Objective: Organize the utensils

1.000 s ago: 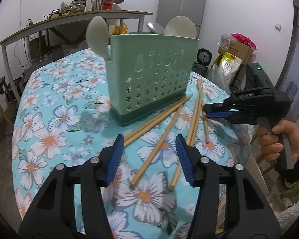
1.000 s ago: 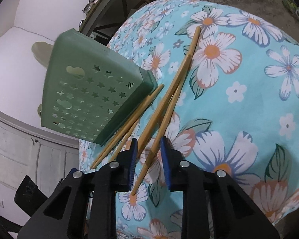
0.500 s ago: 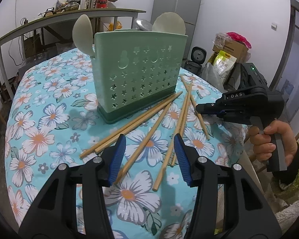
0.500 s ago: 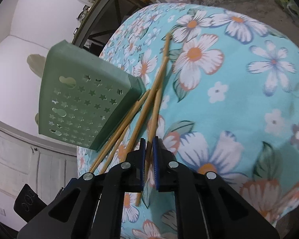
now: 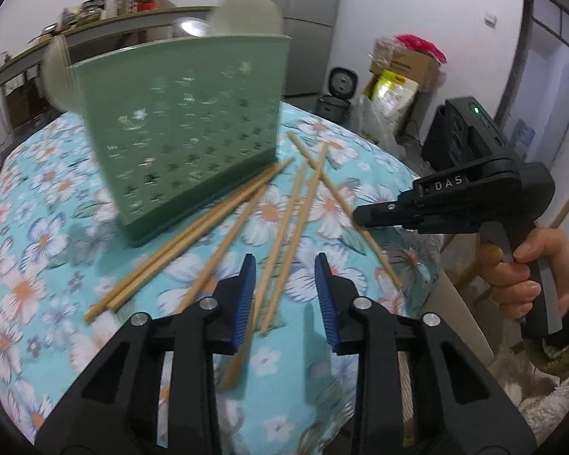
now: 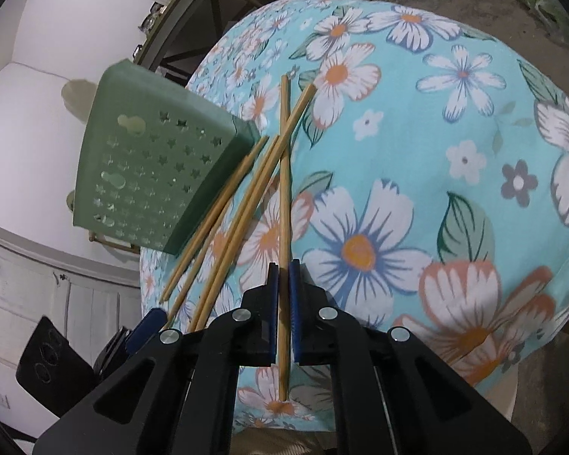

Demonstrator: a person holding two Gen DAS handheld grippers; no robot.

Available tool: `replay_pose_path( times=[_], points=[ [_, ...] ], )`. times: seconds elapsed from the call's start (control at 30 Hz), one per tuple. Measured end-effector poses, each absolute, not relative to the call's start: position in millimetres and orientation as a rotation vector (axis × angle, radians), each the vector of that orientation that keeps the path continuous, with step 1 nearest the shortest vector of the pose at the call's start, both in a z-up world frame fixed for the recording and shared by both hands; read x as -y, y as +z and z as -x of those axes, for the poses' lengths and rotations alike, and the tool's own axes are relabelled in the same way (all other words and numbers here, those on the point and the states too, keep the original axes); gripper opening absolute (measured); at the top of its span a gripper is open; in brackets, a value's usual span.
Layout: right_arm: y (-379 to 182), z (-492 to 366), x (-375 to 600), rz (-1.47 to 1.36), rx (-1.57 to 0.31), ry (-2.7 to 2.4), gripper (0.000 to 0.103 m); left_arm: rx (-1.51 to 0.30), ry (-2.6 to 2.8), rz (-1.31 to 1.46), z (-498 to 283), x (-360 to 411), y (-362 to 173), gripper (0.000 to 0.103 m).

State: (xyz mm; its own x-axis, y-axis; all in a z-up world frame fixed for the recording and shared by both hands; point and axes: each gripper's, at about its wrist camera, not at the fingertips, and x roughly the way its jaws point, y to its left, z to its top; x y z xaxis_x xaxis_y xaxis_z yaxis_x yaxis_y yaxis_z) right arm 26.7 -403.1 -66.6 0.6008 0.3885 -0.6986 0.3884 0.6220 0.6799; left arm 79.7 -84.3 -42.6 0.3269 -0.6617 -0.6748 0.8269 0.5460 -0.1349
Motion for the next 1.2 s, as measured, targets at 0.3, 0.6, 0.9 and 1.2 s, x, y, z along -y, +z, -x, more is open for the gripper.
replay_pose_path(
  times=[0.3,0.6,0.9,1.2],
  points=[
    [-73.7,-26.2,406.8,-0.969,-0.964,0.034,0.006,-0.761,-1.045,-0.356,-86.4,136.6,-54.9,0.026],
    [-82.2,-21.8,416.6,-1.015,-0.952,0.069,0.006,-0.794,-1.027,-0.406,-99.4,165.0,-64.9,0.02],
    [-83.9,-14.6,417.4,-1.044,-0.953,0.088,0.006,-0.87,-0.963,-0.332,-114.0,167.3,-68.4,0.005],
    [-70.9,-15.3,411.2,-0.977,-0.989,0.054,0.018,-0.933,-0.973,-0.304,-111.4,152.6,-68.6,0.005]
  ],
)
